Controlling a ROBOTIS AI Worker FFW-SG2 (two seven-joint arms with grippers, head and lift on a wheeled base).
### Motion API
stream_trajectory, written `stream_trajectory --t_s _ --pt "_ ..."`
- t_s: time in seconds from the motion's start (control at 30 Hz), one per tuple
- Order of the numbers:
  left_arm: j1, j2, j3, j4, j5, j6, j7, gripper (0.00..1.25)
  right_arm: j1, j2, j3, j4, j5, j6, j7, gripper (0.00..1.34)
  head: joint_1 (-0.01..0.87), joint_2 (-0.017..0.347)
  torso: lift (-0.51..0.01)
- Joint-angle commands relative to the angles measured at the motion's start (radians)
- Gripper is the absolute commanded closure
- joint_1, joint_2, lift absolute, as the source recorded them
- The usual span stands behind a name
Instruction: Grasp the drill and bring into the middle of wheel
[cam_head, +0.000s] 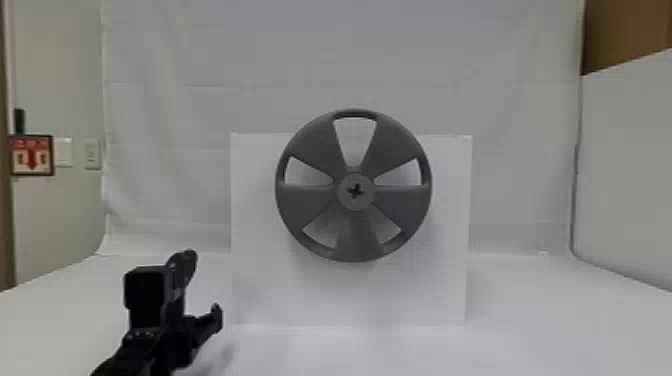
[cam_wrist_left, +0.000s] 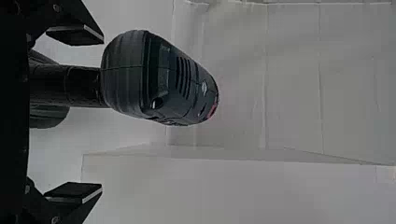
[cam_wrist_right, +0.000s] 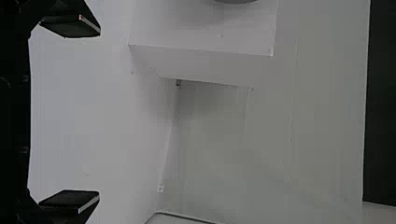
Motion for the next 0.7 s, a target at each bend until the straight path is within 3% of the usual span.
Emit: stream_trajectory --t_s 0.0,0.67 --pt "-0.012 0.0 0.003 0.021 0.0 -0.013 0.003 0.17 0.003 0.0 0.0 0.0 0.001 0.0 0.001 0.08 0.054 0.031 -0.403" --pt "-0.03 0.0 0.023 0.064 -0.011 -0.019 0.003 0.21 0.006 0.002 -0.001 0.0 0.001 0.0 0.001 0.08 0.054 0.031 -0.403"
